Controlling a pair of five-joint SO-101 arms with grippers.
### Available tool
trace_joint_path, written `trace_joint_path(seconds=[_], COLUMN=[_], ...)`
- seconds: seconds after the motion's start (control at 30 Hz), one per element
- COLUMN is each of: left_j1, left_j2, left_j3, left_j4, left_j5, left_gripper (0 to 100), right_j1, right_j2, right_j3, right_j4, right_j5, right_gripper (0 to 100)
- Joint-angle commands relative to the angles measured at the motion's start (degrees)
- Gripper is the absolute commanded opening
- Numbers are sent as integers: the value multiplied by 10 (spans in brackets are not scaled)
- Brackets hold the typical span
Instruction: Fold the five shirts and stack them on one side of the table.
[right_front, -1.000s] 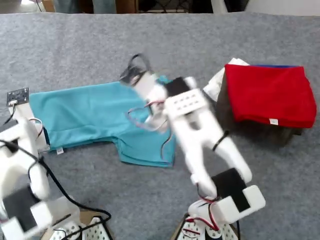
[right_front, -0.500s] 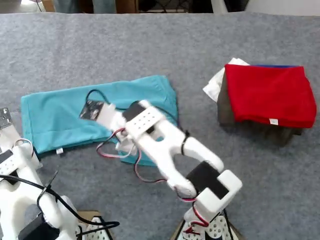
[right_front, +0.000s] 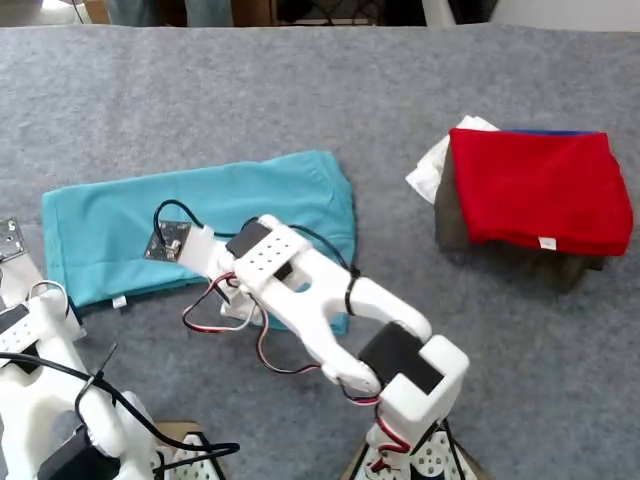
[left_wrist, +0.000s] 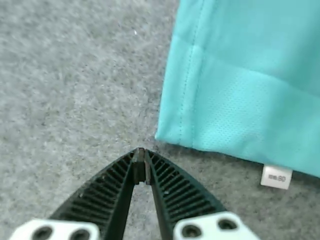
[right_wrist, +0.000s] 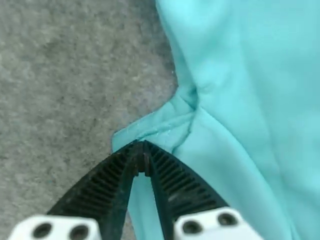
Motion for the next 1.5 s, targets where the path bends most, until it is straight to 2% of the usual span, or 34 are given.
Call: trace_joint_path(seconds=[0.0,0.33,0.5,0.57,0.77,0.93,1.17,1.47], left_j1=[-3,-2,-1,-1,-1,-1,-1,-1], left_j2=[-14,-14,-13,-13,-13,-13,-13,-12], left_j3=[-3,-3,-2,-2,-2,-2,-2,-2], left_j4=[-11,-12,-14,-14,-14,-14,-14,-14], left_j5=[2,2,2,2,2,2,2,2], left_gripper=[30,30,30,30,30,30,30,30], right_j1=[-6,-4,-4,-4,-4,-3,-1,18], right_j2=[-14,-22,-22,-22,-22,-49,-86,-1], right_j3=[-7,-5,-7,-7,-16,-65,-79,-73], right_j4=[-8,0,1,1,8,56,76,18], right_j5=[-4,-4,-5,-11,-29,-42,-38,-38], right_gripper=[15,33,201,233,130,16,18,19])
